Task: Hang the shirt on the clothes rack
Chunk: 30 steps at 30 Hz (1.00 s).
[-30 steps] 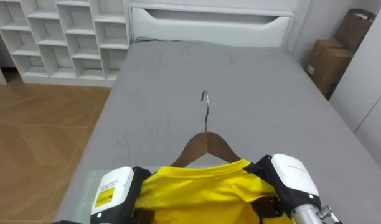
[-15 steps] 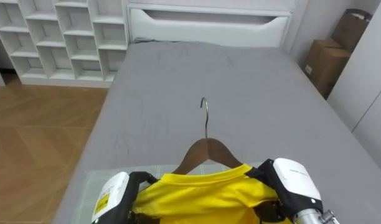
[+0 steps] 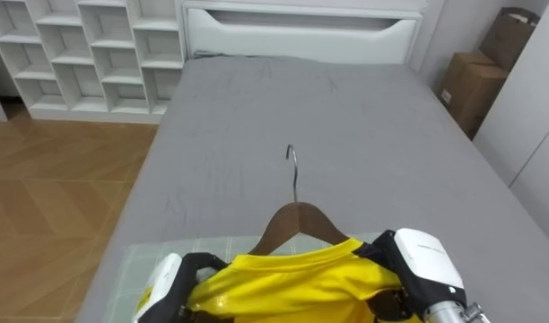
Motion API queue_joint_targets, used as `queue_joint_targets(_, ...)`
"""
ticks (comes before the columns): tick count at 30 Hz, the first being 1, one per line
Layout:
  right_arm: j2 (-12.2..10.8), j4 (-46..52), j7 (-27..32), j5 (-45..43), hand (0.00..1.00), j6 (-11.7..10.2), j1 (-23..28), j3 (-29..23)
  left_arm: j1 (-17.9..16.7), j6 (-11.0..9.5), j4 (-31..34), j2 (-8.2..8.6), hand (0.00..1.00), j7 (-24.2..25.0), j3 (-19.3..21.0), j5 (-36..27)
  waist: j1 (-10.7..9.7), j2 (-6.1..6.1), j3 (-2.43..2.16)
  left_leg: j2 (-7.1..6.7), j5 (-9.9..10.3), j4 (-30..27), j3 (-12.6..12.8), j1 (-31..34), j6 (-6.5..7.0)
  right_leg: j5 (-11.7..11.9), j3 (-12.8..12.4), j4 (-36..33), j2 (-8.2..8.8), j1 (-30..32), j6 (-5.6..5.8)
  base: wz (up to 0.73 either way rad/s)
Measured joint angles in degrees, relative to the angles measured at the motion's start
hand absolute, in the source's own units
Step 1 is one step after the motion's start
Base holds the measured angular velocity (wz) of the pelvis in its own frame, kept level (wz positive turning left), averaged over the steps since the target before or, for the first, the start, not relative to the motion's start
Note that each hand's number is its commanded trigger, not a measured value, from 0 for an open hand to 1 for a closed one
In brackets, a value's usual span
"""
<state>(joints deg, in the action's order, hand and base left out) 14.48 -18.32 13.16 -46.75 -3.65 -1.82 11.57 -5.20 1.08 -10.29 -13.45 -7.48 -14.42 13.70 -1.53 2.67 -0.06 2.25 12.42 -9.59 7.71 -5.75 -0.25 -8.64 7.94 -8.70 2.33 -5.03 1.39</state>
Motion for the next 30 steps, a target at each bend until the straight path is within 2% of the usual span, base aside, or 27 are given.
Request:
queue_joint_targets(3, 1.38, 1.87, 0.05, -0.58, 1.0, 0.01, -0.01, -0.03, -0.23, 0.38, -0.04, -1.63, 0.0, 3.96, 0.8, -13.6, -0.34, -0.1, -0.05, 0.03, -0.02, -0.06, -0.16, -0.12, 0.0, 0.0, 0.06, -0.01, -0.04, 0.05, 0.0, 0.0)
queue_joint_targets(4, 1.73, 2.21, 0.14, -0.52, 1.0, 0.01, 0.0, -0.11, -0.33, 0.39, -0.04, -1.66, 0.0, 4.5, 1.0, -16.3, -0.34, -0.13, -0.04, 0.02, -0.02, -0.05, -0.15, -0.12, 0.0, 0.0, 0.04, -0.01, -0.03, 0.08, 0.0, 0.0)
queue_joint_targets(5, 1.9, 2.7, 0.66, -0.59, 1.0, 0.03, 0.0, -0.46, -0.59, 0.39, -0.04, -1.68, 0.0, 5.42, 1.45, -21.46, -0.33, -0.15, -0.02, 0.02, -0.02, -0.06, -0.09, -0.04, 0.0, 0.0, 0.03, 0.01, -0.01, 0.14, 0.0, 0.0)
queue_joint_targets(6, 2.17, 2.82, 0.84, -0.6, 1.0, 0.08, 0.0, -0.59, -0.74, 0.39, -0.03, -1.67, 0.0, 5.78, 1.71, -23.85, -0.34, -0.15, -0.02, 0.02, -0.02, -0.05, -0.09, -0.01, 0.0, 0.0, 0.01, 0.01, -0.02, 0.17, 0.0, 0.0)
queue_joint_targets(8, 2.59, 2.82, 1.11, -0.59, 1.0, 1.92, 0.05, -0.68, -1.09, 0.26, -0.01, -0.76, 0.0, 6.93, 3.12, -33.92, -0.36, -0.13, -0.02, 0.0, -0.02, -0.05, -0.08, 0.03, 0.0, 0.0, 0.03, -0.01, 0.01, 0.2, 0.0, 0.0)
queue_joint_targets(11, 2.22, 2.83, 1.1, -0.51, 1.0, 3.4, 0.38, -1.04, -1.26, 0.21, -0.02, -0.34, 0.0, 8.38, 4.7, -43.33, -0.3, -0.1, 0.0, 0.03, -0.02, -0.05, 0.02, 0.06, 0.0, 0.0, -0.16, -0.02, -0.05, 0.32, 0.0, -0.02)
queue_joint_targets(13, 1.61, 2.83, 1.07, -0.51, 1.0, 3.86, 0.9, -1.55, -1.45, 0.03, -0.08, -0.33, 0.0, 9.21, 5.25, -47.11, -0.33, -0.1, 0.0, 0.03, -0.01, -0.05, 0.01, 0.04, 0.0, 0.0, -0.16, -0.02, -0.05, 0.31, 0.0, 0.0)
queue_joint_targets(19, 1.3, 2.82, 1.02, -0.94, 1.0, 4.24, 2.67, -1.66, -1.94, -0.89, -1.09, -0.3, 0.0, 14.66, 6.47, -50.26, 0.14, -0.03, 0.06, 0.01, -0.02, -0.02, 0.21, 0.04, 0.0, 0.0, -0.22, -0.04, -0.05, 0.42, 0.0, 0.0)
queue_joint_targets(23, 1.05, 2.83, 1.01, -1.4, 1.0, 4.6, 3.17, -1.67, -2.04, -1.4, -1.07, 0.67, 0.0, 18.6, 6.49, -50.28, 0.44, -0.04, 0.07, 0.01, -0.02, 0.0, 0.46, 0.19, 0.0, 0.0, -0.43, -0.18, -0.05, 0.8, 0.0, -0.03)
queue_joint_targets(30, 0.99, 2.91, 1.01, -1.91, 1.0, 4.99, 3.16, -2.46, -2.17, -1.4, -1.12, 1.26, 0.0, 22.19, 7.33, -50.28, 0.46, -0.04, 0.1, 0.07, -0.01, 0.02, 1.11, 0.09, 0.0, -0.03, -0.84, -1.01, -0.05, 1.33, 0.04, -0.06)
